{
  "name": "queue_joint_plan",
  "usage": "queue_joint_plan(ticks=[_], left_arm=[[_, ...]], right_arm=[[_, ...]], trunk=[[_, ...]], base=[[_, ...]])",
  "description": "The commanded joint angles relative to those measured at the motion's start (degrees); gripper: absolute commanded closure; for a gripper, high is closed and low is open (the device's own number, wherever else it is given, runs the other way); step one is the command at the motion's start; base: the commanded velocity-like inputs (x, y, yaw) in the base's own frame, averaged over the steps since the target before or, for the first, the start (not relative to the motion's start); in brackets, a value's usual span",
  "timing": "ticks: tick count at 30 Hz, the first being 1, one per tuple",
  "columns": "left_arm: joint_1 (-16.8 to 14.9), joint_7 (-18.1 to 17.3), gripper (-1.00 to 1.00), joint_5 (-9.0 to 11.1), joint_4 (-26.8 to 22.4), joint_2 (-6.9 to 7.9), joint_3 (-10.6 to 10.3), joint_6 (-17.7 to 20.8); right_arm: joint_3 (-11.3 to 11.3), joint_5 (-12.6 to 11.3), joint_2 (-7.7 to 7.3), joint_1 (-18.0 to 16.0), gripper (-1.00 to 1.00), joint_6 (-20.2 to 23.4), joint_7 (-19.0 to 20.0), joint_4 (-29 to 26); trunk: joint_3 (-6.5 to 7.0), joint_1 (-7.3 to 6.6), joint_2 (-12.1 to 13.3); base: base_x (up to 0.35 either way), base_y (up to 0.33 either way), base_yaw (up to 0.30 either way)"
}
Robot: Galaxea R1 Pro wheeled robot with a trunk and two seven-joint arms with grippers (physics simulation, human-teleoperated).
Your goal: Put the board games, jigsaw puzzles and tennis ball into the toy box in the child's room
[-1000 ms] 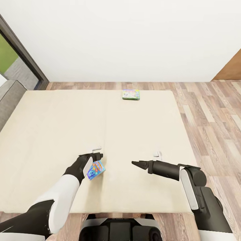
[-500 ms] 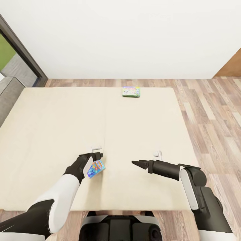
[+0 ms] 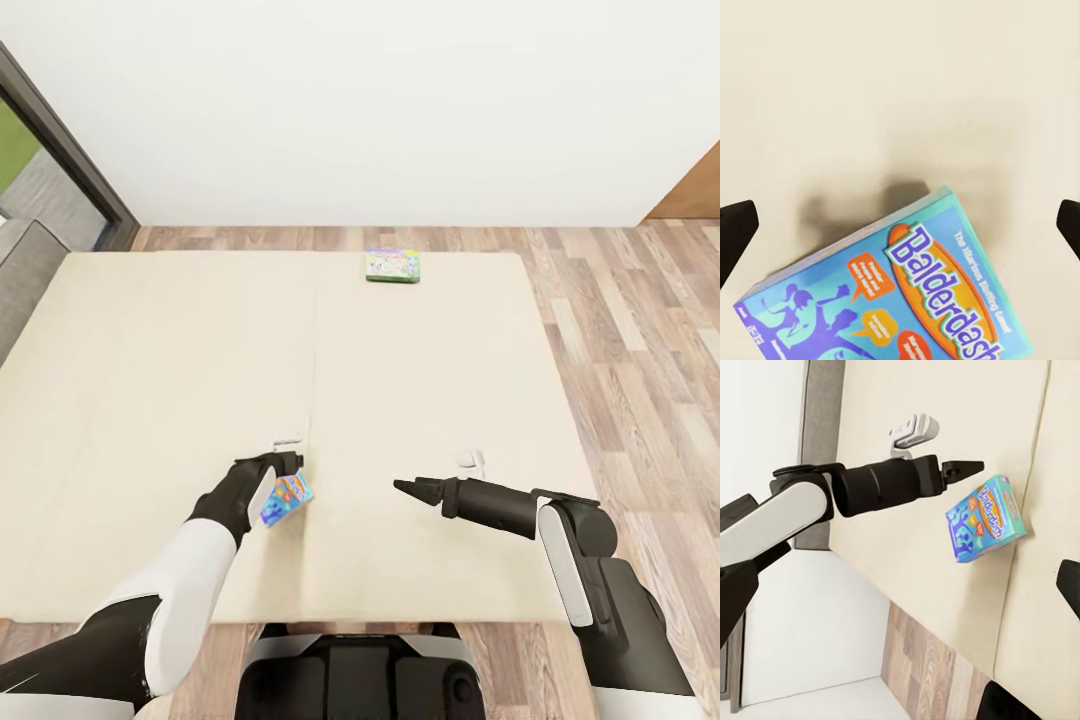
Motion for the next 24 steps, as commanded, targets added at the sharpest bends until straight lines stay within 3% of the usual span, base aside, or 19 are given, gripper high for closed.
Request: queue_joint_plan(ticks=[1, 10, 24], left_arm=[[-0.03, -0.11, -1.00, -0.61, -0.23, -0.10, 0.38, 0.27], [-0.06, -0.11, -1.00, -0.64, -0.50, -0.09, 0.38, 0.14], [-0.33, -0.11, -1.00, -0.72, -0.48, 0.00, 0.40, -3.07]], right_arm=[[-0.06, 0.12, 0.00, -0.02, -1.00, 0.21, 0.28, -0.01], [-0.07, 0.12, -0.05, -0.03, -1.00, 0.21, 0.28, 0.01], [-0.07, 0.12, -0.08, -0.08, -1.00, 0.21, 0.28, 0.24]], trunk=[[-0.16, 0.03, -0.09], [-1.01, 0.03, -0.09], [-2.33, 0.03, -0.09]], base=[[0.000, 0.000, 0.000], [0.000, 0.000, 0.000], [0.000, 0.000, 0.000]])
